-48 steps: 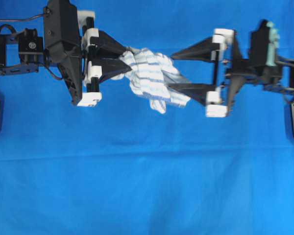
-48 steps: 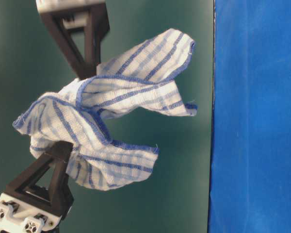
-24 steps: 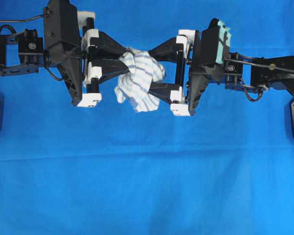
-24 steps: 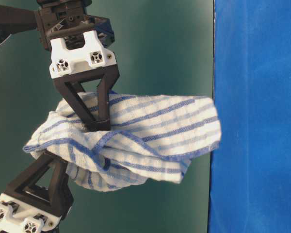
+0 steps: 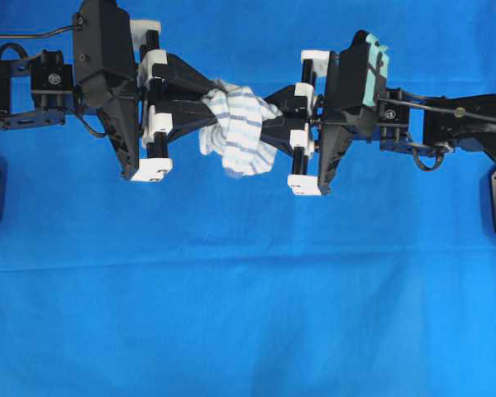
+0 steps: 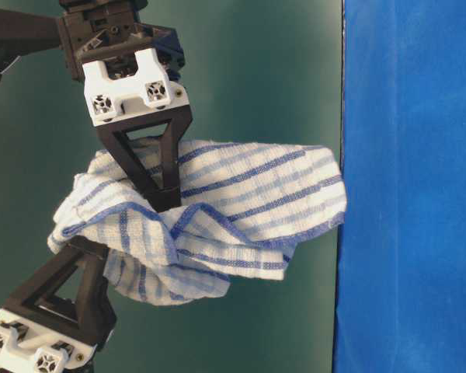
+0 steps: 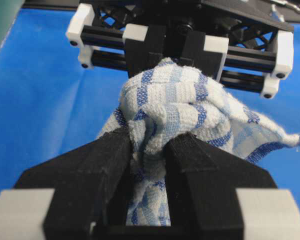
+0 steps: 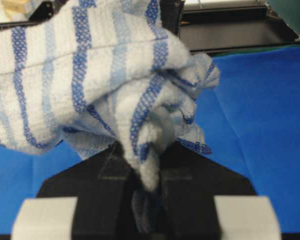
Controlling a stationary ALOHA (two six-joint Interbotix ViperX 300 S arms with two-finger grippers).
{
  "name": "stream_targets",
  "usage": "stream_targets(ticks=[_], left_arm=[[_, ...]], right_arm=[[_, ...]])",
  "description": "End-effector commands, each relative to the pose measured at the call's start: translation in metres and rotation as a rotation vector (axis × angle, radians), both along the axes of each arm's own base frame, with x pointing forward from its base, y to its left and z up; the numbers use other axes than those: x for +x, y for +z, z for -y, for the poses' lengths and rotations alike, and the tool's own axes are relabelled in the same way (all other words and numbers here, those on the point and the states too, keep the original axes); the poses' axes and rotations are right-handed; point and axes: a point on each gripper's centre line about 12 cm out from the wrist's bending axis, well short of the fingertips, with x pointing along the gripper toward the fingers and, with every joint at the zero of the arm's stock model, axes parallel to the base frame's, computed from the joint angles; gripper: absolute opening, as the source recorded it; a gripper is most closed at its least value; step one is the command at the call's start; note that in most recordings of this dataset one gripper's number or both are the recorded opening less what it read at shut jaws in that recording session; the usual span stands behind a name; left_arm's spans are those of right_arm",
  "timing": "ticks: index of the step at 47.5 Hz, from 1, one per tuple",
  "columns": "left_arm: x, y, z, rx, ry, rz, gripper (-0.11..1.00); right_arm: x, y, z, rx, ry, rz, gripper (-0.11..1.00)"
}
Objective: Hand over the towel.
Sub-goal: 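Open the left gripper and retract it, leaving the towel in the right gripper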
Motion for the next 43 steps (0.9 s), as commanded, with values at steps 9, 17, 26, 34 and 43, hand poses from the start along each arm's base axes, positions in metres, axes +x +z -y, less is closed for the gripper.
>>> stream_targets(ticks=[9,17,26,34,43], left_arm=[[0.000,0.015,0.002,-0.024,0.000,0.068,0.35],[-0.010,0.014,0.003,-0.024,0.000,0.074,0.82],[-0.032,0.012,0.007,-0.026,-0.004,0.085,0.92],[-0.054,0.009,0.012,-0.029,-0.011,0.100,0.93],[-0.064,0.005,0.017,-0.026,-0.026,0.132,0.93]], right_arm=[[-0.012,0.022,0.000,-0.004,-0.004,0.060,0.06],[-0.034,0.027,-0.003,-0.006,-0.003,0.077,0.06],[-0.069,0.031,-0.007,-0.004,-0.004,0.101,0.06],[-0.095,0.034,-0.010,0.016,-0.008,0.093,0.06],[-0.103,0.031,-0.011,0.039,-0.008,0.060,0.06]])
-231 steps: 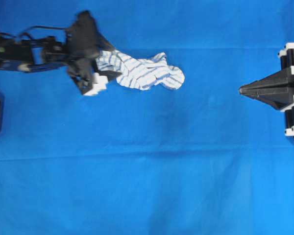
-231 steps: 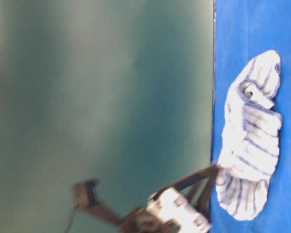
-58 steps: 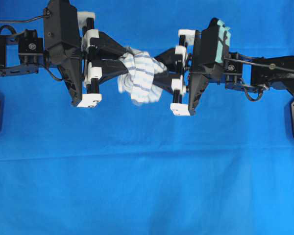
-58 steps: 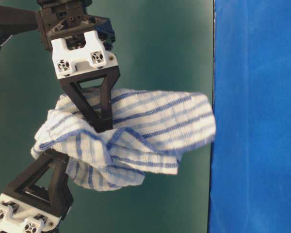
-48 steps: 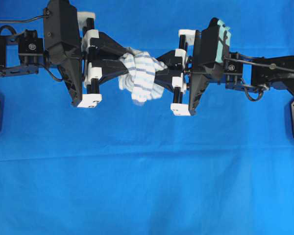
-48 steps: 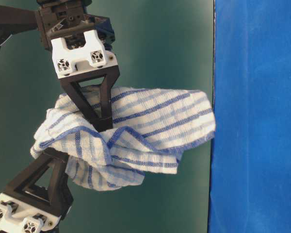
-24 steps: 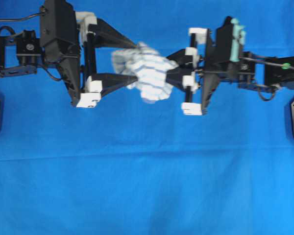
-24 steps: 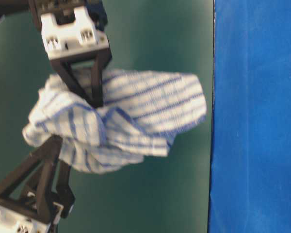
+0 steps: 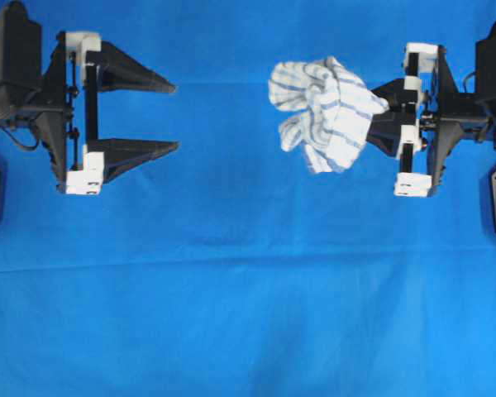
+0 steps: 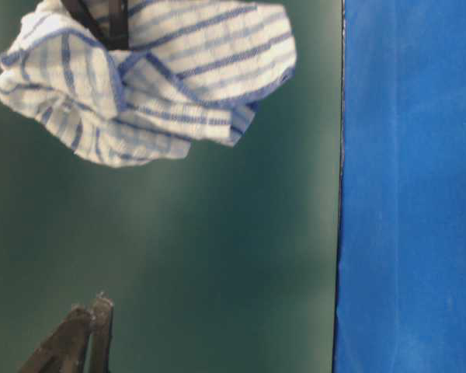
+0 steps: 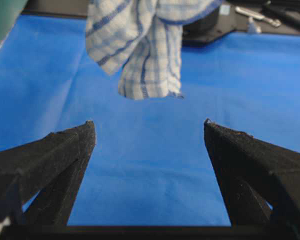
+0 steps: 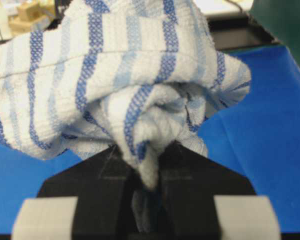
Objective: Hand over the towel.
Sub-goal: 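Open the left gripper and retract it, leaving the towel in the right gripper, then lower the towel with the right gripper onto the table and release it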
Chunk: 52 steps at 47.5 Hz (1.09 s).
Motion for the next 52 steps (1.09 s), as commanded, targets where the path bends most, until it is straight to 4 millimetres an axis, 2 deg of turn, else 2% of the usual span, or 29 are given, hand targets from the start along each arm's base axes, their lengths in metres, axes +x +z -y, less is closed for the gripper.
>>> stream_targets(ticks=[1,10,17,28,32,38,43,46,52], left_arm=[[-0.002,0.009,0.002,0.004,-0.007,0.041,0.93],[-0.002,0.010,0.003,0.004,-0.008,0.046,0.93],[-0.002,0.010,0.003,0.003,-0.008,0.051,0.93],[-0.002,0.011,0.003,0.005,-0.008,0.055,0.93],[-0.002,0.010,0.003,0.003,-0.008,0.054,0.93],[-0.002,0.010,0.003,0.006,-0.008,0.053,0.93],[-0.002,0.010,0.003,0.005,-0.008,0.053,0.93],[-0.002,0.010,0.003,0.005,-0.008,0.053,0.93],[-0.002,0.010,0.004,0.006,-0.013,0.053,0.93]], right_arm=[[0.000,0.007,0.000,0.004,0.001,0.016,0.06],[0.004,0.006,0.000,0.009,0.000,0.017,0.06],[0.025,-0.007,0.004,0.018,-0.007,-0.046,0.06],[0.077,-0.055,0.013,0.057,-0.008,-0.322,0.06],[0.092,-0.079,0.016,0.077,-0.006,-0.452,0.06],[0.107,-0.116,0.017,0.098,-0.002,-0.616,0.06],[0.115,-0.138,0.018,0.113,-0.001,-0.694,0.06],[0.118,-0.150,0.019,0.118,-0.001,-0.728,0.06],[0.119,-0.158,0.019,0.120,-0.001,-0.748,0.06]])
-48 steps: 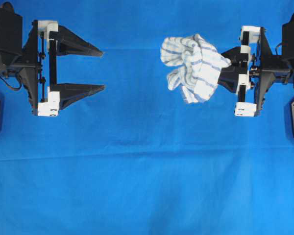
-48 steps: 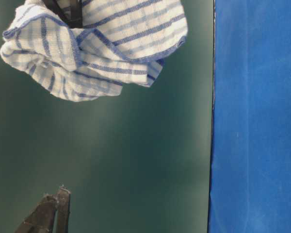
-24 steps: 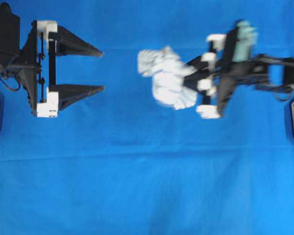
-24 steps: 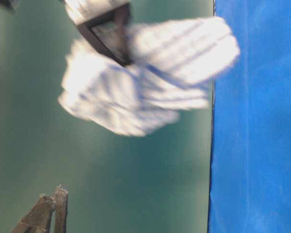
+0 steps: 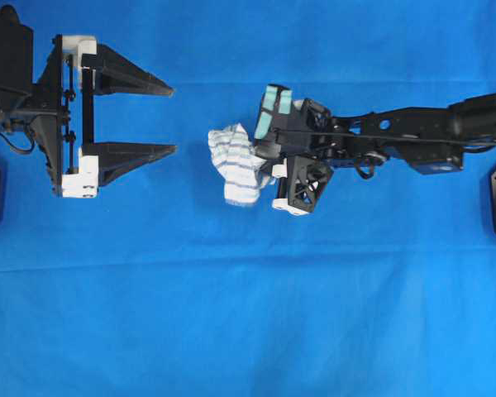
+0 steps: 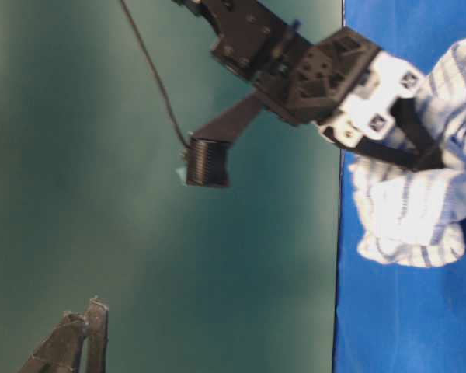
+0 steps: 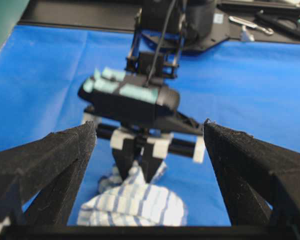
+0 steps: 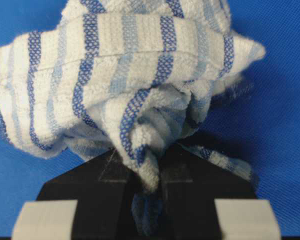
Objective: Hand over the towel.
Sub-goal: 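Lower the towel with the right gripper onto the table and release it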
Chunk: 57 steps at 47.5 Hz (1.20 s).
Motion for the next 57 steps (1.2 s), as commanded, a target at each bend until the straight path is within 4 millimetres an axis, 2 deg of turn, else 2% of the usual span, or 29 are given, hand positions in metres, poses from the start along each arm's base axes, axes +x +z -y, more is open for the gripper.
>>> stream_targets(ticks=[1,19,21,25,29,32,41,48,57], left_arm=[[0.000,0.008,0.002,0.002,-0.006,0.031,0.93],[0.000,0.009,0.002,0.003,-0.007,0.037,0.93],[0.000,0.009,0.002,0.003,-0.005,0.038,0.93],[0.000,0.010,0.002,0.002,-0.007,0.044,0.93],[0.000,0.012,0.003,0.004,-0.010,0.057,0.93],[0.000,0.012,0.004,0.005,-0.013,0.063,0.93],[0.000,0.012,0.003,0.003,-0.011,0.063,0.93],[0.000,0.012,0.004,0.005,-0.013,0.060,0.93],[0.000,0.011,0.004,0.014,-0.013,0.056,0.93]], right_arm=[[0.005,0.010,0.001,-0.002,-0.004,0.031,0.06],[0.003,0.010,0.001,0.005,-0.004,0.004,0.07],[0.003,0.011,0.001,0.005,-0.006,0.007,0.15],[0.000,0.021,0.002,0.004,-0.011,0.027,0.42],[-0.005,0.039,0.004,0.002,-0.019,0.058,0.64],[-0.012,0.060,0.004,-0.005,-0.019,0.097,0.72],[-0.036,0.127,0.001,-0.043,-0.012,0.271,0.70],[-0.061,0.167,-0.002,-0.082,-0.004,0.433,0.70],[-0.096,0.191,-0.008,-0.122,-0.004,0.635,0.70]])
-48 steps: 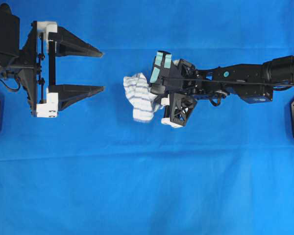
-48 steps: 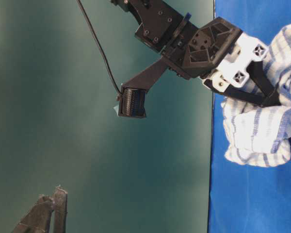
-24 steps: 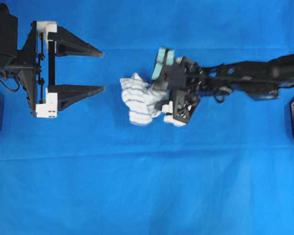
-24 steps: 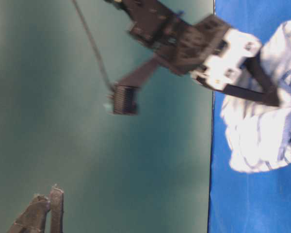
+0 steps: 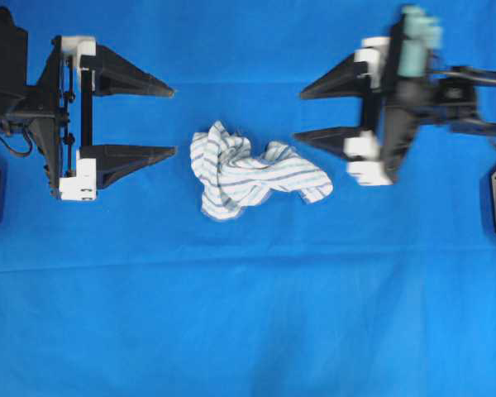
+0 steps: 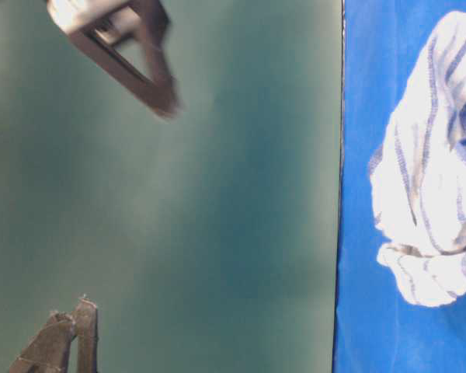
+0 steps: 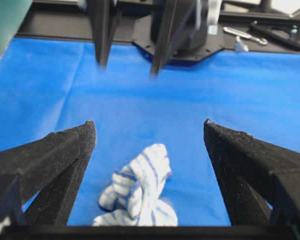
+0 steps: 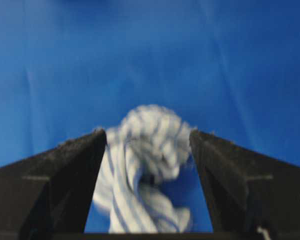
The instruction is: Hand over the towel.
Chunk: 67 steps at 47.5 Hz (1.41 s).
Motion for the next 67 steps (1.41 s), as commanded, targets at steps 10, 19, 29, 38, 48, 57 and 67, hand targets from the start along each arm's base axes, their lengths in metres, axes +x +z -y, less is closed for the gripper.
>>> stream_targets(ticks=[10,19,29,38,48,57,67], left_arm=[[-0.001,0.007,0.001,0.009,-0.003,0.025,0.92],[-0.001,0.008,0.001,0.010,-0.003,0.030,0.92],[-0.002,0.009,0.001,0.010,-0.003,0.032,0.92],[-0.017,0.012,0.002,0.014,-0.002,0.048,0.92],[-0.064,0.024,0.005,0.021,-0.006,0.074,0.92],[-0.109,0.011,0.009,0.048,-0.010,0.038,0.92],[-0.154,-0.015,0.012,0.050,-0.011,0.067,0.92]], right_arm=[[-0.036,0.016,-0.007,-0.054,0.005,0.232,0.70],[-0.037,0.015,-0.007,-0.060,0.006,0.247,0.70],[-0.037,0.014,-0.007,-0.059,0.006,0.242,0.70],[-0.048,0.019,-0.008,-0.053,0.006,0.237,0.70],[-0.088,0.037,-0.015,-0.054,0.009,0.245,0.70],[-0.130,0.031,-0.021,-0.058,0.008,0.250,0.70],[-0.168,-0.002,-0.023,-0.064,-0.013,0.274,0.70]])
